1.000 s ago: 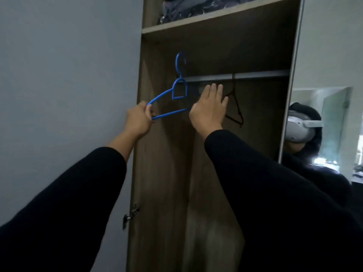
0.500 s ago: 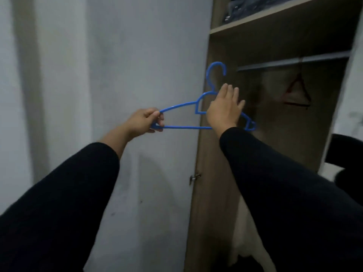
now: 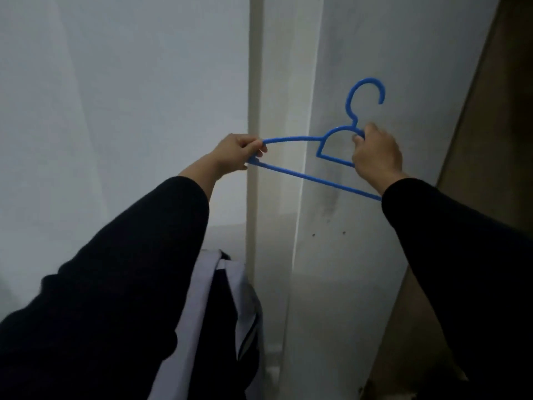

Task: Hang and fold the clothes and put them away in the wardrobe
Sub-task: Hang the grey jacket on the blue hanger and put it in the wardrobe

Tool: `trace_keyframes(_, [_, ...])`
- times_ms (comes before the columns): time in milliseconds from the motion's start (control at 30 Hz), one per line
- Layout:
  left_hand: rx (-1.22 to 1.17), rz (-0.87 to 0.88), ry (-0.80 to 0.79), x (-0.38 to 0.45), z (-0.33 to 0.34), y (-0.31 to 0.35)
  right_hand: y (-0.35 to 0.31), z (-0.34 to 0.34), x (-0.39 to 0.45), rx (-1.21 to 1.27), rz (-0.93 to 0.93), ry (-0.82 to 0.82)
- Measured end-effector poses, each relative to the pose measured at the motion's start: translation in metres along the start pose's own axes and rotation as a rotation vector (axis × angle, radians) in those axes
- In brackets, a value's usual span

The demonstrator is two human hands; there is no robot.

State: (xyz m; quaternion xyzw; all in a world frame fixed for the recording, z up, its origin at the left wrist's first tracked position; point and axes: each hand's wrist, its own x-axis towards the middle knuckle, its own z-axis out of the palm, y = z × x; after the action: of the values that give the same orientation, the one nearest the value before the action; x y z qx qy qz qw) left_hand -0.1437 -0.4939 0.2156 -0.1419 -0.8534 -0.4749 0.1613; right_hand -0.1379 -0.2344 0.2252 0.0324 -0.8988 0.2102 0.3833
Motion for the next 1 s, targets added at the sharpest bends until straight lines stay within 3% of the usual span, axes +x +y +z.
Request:
trace_keyframes(233, [0.175,-0.192,0.351,-0.059,-0.040,-0.034,-0.052,0.037,-0.051,0.294,-0.041,-0.248])
trace_keyframes(433, [0.240,-0.418,0.384,-0.102,-0.034,-0.071,-0.073,0.063,-0.092,0.305,0.001,-0.329])
trace_keyframes(567, [0.313,-0.585,0.303,-0.113,-0.040,-0.097,-0.086,0.086,-0.104,0.234,0.024,-0.335])
trace_keyframes(733, [0.610,-0.588,-0.008,-0.108,-0.030,-0.131,-0.095,0.116,-0.116,0.137,0.029,-0.350])
trace_keyframes(1000, [0.699,-0.625,-0.239,-0.075,0.032,-0.192,-0.073,0.178,-0.118,0.080,0.072,-0.437])
